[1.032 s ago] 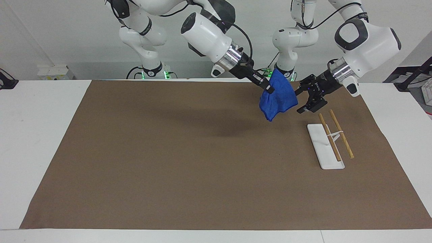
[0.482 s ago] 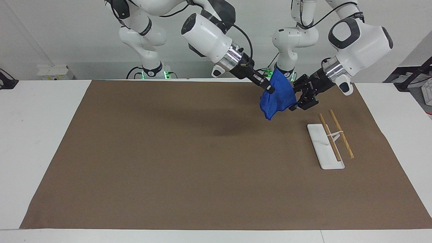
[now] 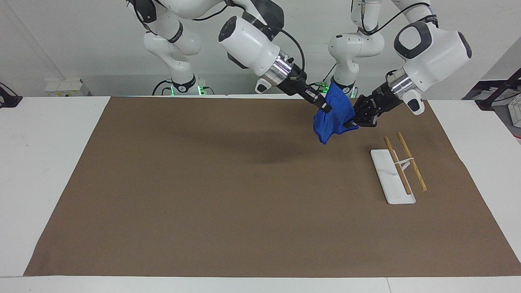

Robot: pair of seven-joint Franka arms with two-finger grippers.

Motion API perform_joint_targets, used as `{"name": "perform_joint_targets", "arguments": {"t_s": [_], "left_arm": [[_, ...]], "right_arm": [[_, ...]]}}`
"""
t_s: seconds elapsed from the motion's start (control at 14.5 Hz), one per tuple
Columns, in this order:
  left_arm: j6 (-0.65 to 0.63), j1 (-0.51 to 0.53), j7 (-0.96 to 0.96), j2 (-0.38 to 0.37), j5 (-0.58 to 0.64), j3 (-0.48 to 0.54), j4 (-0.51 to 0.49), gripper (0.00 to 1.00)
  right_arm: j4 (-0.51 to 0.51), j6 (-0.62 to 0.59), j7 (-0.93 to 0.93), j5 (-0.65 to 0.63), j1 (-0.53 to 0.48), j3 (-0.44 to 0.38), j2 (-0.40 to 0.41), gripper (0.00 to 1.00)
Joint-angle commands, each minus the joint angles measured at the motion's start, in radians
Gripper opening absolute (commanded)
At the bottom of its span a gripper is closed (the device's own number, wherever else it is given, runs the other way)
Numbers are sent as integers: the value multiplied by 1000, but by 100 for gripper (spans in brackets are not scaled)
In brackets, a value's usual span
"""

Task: Right arm passes towel to left arm to hang
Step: 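Grasp the towel with the left gripper while the right gripper holds it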

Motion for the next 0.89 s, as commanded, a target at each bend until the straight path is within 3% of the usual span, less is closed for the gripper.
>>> {"name": "perform_joint_targets", "arguments": {"t_s": [0.0,0.34,0.41,0.62,0.69,0.83], "left_arm": [[21,-15,-7,-26,-11,8,-33,0],[21,-12,-5,-23,-14,8,-26,0],[22,-11,-5,-23,-14,10,-23,0],[24,-11,-7,-23,-14,10,-23,0],[28,-11,-5,-23,-14,10,-23,0],[33,-5,-2,-21,-14,10,-23,0]], "right_arm": [[17,6,3,16,-14,24,18,0],[17,6,1,16,-14,24,18,1],[17,4,3,16,-14,24,18,10],[17,3,-6,6,-16,23,17,95],[17,4,-12,2,-16,23,17,100],[17,3,-32,2,-17,21,17,100]]}}
